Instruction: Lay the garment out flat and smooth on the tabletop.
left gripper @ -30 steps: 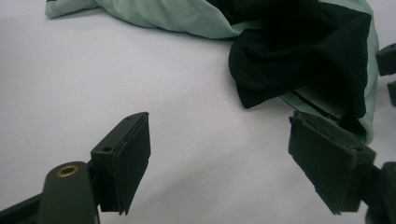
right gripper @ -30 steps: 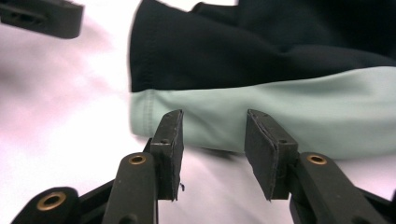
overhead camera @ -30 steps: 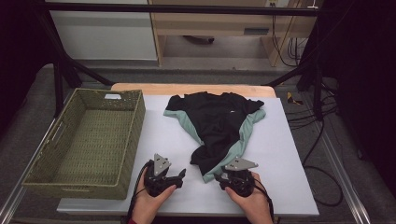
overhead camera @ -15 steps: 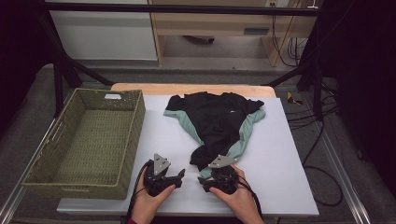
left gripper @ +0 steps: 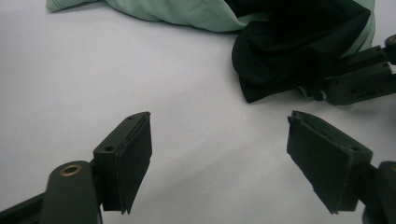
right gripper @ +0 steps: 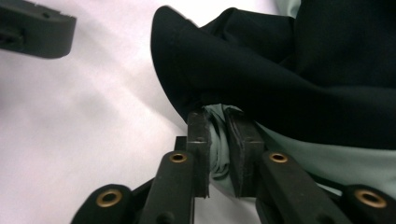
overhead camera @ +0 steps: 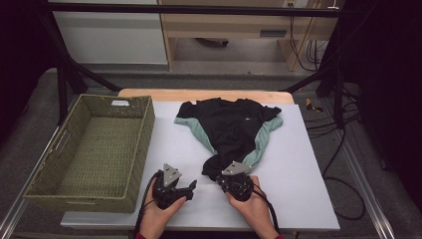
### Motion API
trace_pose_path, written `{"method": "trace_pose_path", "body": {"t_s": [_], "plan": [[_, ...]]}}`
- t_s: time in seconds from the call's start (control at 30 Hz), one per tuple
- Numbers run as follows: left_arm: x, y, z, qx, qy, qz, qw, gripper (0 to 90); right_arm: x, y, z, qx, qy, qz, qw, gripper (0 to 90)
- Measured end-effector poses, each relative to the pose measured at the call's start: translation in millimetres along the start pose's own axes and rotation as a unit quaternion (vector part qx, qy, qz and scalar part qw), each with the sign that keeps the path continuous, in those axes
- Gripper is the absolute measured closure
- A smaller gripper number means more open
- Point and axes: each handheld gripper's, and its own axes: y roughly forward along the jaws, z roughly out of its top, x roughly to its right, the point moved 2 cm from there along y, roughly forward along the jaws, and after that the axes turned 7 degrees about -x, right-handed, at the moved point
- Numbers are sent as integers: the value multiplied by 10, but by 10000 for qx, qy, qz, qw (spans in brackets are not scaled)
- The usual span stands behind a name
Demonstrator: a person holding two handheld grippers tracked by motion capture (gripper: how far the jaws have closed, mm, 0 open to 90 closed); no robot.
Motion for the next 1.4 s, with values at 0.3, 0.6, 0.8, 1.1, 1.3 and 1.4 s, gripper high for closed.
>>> {"method": "trace_pose_path", "body": {"t_s": [0.3, 0.6, 0.8, 1.1, 1.3, 1.4], "plan": [[-21, 7, -12, -94, 52, 3, 9999, 251, 77, -348, -235, -230, -168, 167, 9995, 823], [-8, 25, -15, -161, 122, 14, 9998, 258, 339, -766, -643, -407, -190, 28, 9990, 823], [-29, 7, -9, -125, 94, 65, 9999, 259, 593, -954, -886, -420, 205, -301, 9985, 823], [-46, 9, -12, -124, 74, 101, 9998, 255, 691, -942, -991, -166, 752, -52, 9970, 574], [-53, 13, -14, -127, 71, 106, 9998, 253, 537, -945, -852, 100, 529, -195, 9984, 431], [-52, 20, -11, -128, 81, 109, 9998, 253, 465, -920, -733, 170, 318, -225, 9991, 450]]}}
